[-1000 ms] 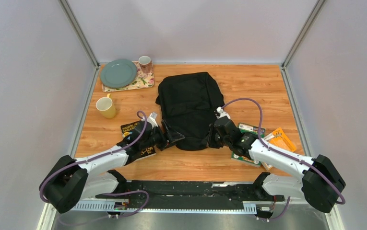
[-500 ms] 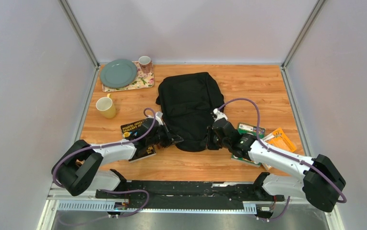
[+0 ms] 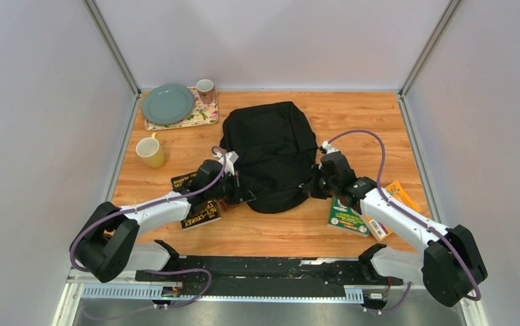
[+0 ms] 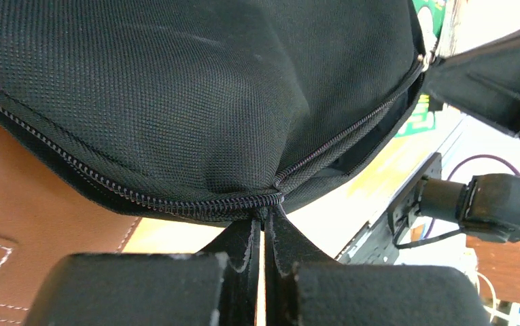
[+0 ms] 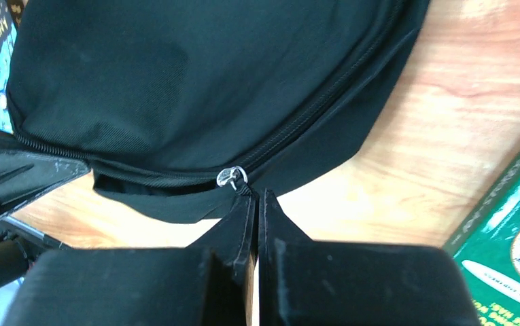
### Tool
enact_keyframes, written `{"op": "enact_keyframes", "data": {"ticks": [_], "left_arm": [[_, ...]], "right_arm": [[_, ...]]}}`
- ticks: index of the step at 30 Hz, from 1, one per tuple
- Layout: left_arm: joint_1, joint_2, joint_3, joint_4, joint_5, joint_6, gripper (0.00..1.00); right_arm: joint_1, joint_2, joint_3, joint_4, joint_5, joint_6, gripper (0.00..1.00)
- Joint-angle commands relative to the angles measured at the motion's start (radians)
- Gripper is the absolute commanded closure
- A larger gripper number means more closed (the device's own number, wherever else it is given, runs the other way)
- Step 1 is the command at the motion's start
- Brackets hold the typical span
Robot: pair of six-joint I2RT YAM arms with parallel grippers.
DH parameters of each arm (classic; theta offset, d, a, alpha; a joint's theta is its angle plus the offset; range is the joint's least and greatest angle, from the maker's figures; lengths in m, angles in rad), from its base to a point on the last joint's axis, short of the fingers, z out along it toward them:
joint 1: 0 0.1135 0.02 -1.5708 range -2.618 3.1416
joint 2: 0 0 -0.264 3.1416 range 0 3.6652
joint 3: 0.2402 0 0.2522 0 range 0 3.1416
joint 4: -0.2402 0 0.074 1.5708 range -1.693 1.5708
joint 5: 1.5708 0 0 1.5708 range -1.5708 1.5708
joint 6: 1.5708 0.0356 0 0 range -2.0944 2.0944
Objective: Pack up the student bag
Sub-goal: Unzip the student bag at the center of the board.
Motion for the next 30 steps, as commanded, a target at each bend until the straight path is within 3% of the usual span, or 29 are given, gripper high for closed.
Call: {"op": "enact_keyframes", "data": {"ticks": [1,8,17,19,20,22,23,24,25,30], "left_arm": [[0.039,-0.037,-0.017,-0.110,0.036,0.171,1.00],[0.085,-0.036,-0.001,-0.102,0.171,0.260,1.00],[0.147,-0.025,0.012,-0.075,0.241,0.257,1.00],[0.151,-0.017,0.034,-0.075,0.261,0.245,0.87],[0.150,-0.019,0.041,-0.075,0.299,0.243,0.65],[0.150,-0.041,0.051,-0.070,0.318,0.231,0.49],[0.150,-0.057,0.052,-0.072,0.320,0.223,0.35],[0.150,-0.074,0.058,-0.097,0.320,0.229,0.29],[0.148,-0.109,0.075,-0.122,0.318,0.243,0.24],[0.136,-0.189,0.149,-0.271,0.241,0.343,0.23]], "right_arm": [[-0.089,0.022,0.063,-0.019,-0.005,-0.086,1.00],[-0.149,0.048,0.077,-0.057,0.018,-0.143,1.00],[-0.191,0.002,0.017,-0.028,-0.037,-0.133,1.00],[-0.189,-0.004,-0.015,-0.006,-0.074,-0.120,1.00],[-0.189,-0.013,-0.026,0.001,-0.083,-0.107,1.00],[-0.191,-0.026,-0.043,0.014,-0.099,-0.098,1.00],[-0.189,-0.032,-0.056,0.017,-0.100,-0.091,1.00],[-0.191,-0.035,-0.061,0.021,-0.112,-0.089,1.00],[-0.189,-0.035,-0.066,0.026,-0.120,-0.087,1.00],[-0.189,-0.039,-0.061,0.032,-0.151,-0.081,1.00]]}}
